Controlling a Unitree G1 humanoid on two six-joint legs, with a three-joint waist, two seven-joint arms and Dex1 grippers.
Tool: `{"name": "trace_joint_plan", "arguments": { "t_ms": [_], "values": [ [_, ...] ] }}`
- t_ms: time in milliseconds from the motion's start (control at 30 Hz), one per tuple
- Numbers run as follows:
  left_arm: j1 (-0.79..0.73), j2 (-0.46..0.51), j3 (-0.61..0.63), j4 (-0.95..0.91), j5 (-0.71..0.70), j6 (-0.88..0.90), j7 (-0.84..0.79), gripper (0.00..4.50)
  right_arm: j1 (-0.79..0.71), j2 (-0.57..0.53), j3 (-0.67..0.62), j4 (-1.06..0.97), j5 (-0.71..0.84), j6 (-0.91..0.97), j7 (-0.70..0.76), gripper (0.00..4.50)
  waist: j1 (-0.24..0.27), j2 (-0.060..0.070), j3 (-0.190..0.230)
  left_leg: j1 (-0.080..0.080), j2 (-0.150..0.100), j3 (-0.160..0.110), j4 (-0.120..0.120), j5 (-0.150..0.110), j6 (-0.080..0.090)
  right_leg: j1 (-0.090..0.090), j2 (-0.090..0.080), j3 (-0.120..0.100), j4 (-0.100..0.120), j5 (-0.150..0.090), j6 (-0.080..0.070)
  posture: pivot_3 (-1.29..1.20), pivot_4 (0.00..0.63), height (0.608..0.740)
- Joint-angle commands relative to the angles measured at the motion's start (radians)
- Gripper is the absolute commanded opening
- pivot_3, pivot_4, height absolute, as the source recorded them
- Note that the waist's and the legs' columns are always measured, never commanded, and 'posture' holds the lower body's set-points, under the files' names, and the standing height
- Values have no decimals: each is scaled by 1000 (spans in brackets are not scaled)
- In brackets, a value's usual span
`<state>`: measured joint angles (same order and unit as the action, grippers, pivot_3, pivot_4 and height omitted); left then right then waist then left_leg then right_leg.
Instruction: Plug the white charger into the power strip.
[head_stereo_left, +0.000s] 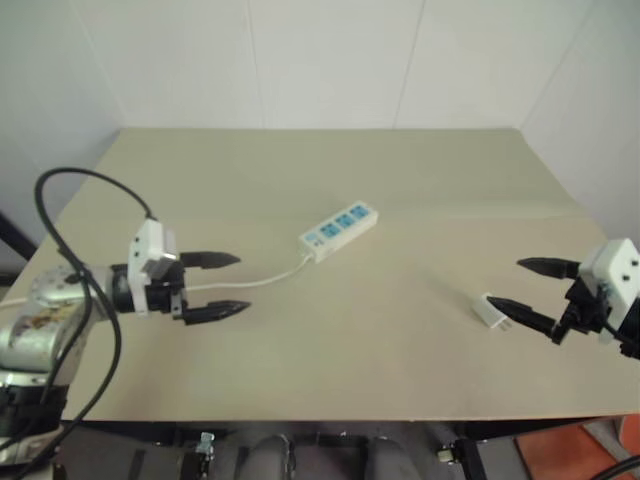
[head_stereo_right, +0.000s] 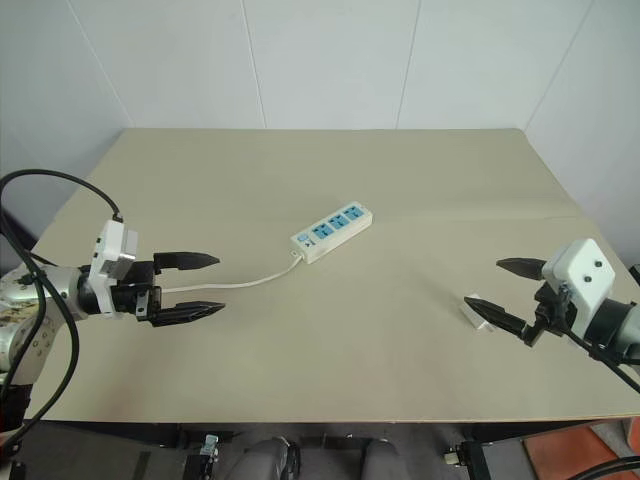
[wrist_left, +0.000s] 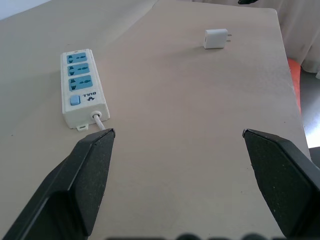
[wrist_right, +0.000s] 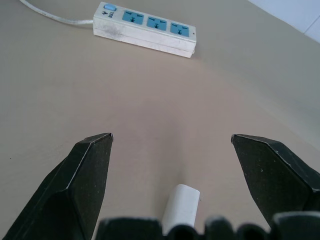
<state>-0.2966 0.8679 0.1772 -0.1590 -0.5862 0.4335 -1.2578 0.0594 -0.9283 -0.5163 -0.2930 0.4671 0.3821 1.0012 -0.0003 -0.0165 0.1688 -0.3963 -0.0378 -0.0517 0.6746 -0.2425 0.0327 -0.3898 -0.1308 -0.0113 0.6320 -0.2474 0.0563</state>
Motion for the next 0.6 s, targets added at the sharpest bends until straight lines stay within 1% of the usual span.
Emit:
{"name": "trace_joint_plan", "arguments": {
  "t_ms": [33,167,233,333,433,500,600],
  "values": [
    [-4,13,11,-16,-6,-8,-5,4470,1,-5,-35,-12,10,-23,4,4500,0,0,0,0,0,0,0,0,0,0,0,0,0,0,0,0,150,740],
    [-7,9,7,-11,-2,-11,-3,4470,6,-6,-39,-15,12,-24,6,4500,0,0,0,0,0,0,0,0,0,0,0,0,0,0,0,0,150,740],
    [-14,-5,-9,3,38,-37,29,4470,5,-5,-39,-17,12,-24,4,4500,0,0,0,0,0,0,0,0,0,0,0,0,0,0,0,0,150,740],
    [-71,-63,-75,72,154,-44,168,4470,-10,-4,-29,-17,13,-23,-4,4500,4,0,0,2,0,0,0,0,0,1,0,1,0,0,0,0,150,740],
    [-143,-111,-142,116,229,23,273,4470,-23,-1,-24,-26,16,-21,-14,4500,11,0,0,3,0,0,0,0,0,2,0,0,1,0,0,0,150,740],
    [-193,-137,-177,155,248,59,293,4470,-32,2,-23,-37,20,-15,-23,4500,11,-1,0,2,-1,0,0,0,0,2,0,0,0,0,0,0,150,740],
    [-283,-205,-231,252,267,54,286,4470,-38,7,-16,-51,26,-10,-32,4500,12,-1,0,1,-2,0,0,0,0,1,0,0,0,0,1,0,150,740]
  ]
}}
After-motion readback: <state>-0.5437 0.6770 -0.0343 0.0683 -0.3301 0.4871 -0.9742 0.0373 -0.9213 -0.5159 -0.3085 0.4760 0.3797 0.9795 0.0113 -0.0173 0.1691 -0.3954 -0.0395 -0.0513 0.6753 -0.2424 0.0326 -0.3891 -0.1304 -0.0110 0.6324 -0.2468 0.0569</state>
